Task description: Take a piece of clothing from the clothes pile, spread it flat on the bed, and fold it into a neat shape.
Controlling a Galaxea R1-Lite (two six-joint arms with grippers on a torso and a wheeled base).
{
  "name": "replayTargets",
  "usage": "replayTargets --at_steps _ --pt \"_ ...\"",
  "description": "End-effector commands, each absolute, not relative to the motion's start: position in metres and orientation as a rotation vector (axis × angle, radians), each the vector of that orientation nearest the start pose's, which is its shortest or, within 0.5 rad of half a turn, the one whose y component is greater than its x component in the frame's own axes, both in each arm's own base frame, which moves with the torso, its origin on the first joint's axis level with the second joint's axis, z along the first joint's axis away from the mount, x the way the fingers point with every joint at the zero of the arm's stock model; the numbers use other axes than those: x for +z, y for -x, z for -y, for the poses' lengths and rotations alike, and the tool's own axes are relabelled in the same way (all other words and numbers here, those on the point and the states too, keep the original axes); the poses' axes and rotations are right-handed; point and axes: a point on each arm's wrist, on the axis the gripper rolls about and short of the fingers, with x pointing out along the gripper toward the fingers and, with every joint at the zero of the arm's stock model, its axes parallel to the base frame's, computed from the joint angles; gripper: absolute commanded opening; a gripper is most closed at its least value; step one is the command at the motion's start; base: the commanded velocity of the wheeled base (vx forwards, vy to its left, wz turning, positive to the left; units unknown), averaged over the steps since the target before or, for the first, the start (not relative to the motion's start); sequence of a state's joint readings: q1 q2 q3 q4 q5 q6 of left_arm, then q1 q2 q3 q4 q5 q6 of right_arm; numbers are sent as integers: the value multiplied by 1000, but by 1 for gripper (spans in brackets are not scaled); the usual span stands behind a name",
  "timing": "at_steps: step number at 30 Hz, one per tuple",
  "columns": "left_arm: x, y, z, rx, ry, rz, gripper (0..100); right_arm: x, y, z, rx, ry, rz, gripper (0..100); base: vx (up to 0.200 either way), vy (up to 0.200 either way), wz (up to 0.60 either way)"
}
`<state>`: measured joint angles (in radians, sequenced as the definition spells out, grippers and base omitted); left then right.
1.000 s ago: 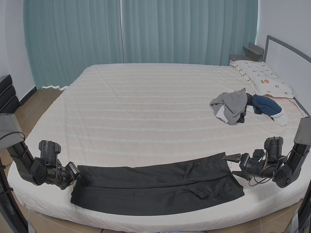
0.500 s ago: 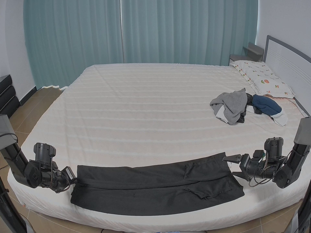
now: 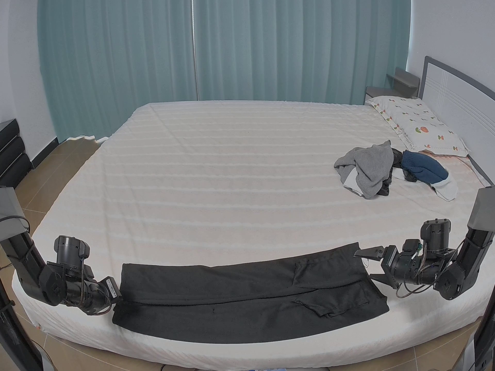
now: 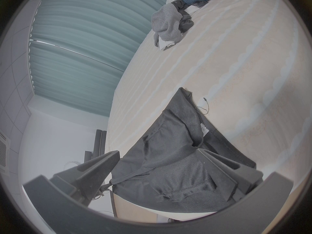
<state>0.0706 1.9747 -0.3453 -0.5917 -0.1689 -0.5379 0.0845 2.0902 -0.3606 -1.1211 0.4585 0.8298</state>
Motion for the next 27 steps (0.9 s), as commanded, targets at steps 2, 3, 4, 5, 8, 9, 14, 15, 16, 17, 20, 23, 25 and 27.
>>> replayTargets --at_steps 2,3,4,5,8,9,14,15,16,17,20,23,25,27 --pt "6 -233 -13 191 606 -1049 100 17 -276 -34 244 -898 -800 100 0 0 0" --pt "6 -233 -13 193 607 -1049 100 17 -276 -34 245 -898 -799 100 0 0 0" --pt "6 -233 -13 193 607 -1049 100 17 -276 -34 245 -898 -799 100 0 0 0" --pt "6 -233 -13 193 607 -1049 100 17 -276 -34 245 -898 -799 100 0 0 0" --pt "7 -233 -13 192 607 -1041 100 17 -276 -34 244 -898 -800 100 0 0 0" --pt "8 -234 -14 193 610 -1037 100 17 -276 -34 245 -898 -799 100 0 0 0" --pt "16 -236 -20 204 623 -995 100 17 -276 -33 243 -899 -800 100 0 0 0" --pt "18 -235 -21 207 627 -984 100 17 -276 -33 243 -899 -800 100 0 0 0" --pt "20 -235 -23 208 632 -973 100 17 -275 -33 243 -899 -800 100 0 0 0" --pt "22 -235 -24 207 633 -965 100 17 -275 -33 243 -899 -800 100 0 0 0" --pt "24 -240 -25 200 632 -947 100 17 -275 -33 241 -900 -803 100 0 0 0" --pt "25 -248 -25 184 624 -931 100 17 -275 -33 241 -900 -803 100 0 0 0" --pt "19 -254 -25 169 623 -948 100 16 -275 -33 240 -901 -806 100 0 0 0" --pt "16 -256 -25 151 614 -960 100 16 -275 -33 240 -901 -804 100 0 0 0"
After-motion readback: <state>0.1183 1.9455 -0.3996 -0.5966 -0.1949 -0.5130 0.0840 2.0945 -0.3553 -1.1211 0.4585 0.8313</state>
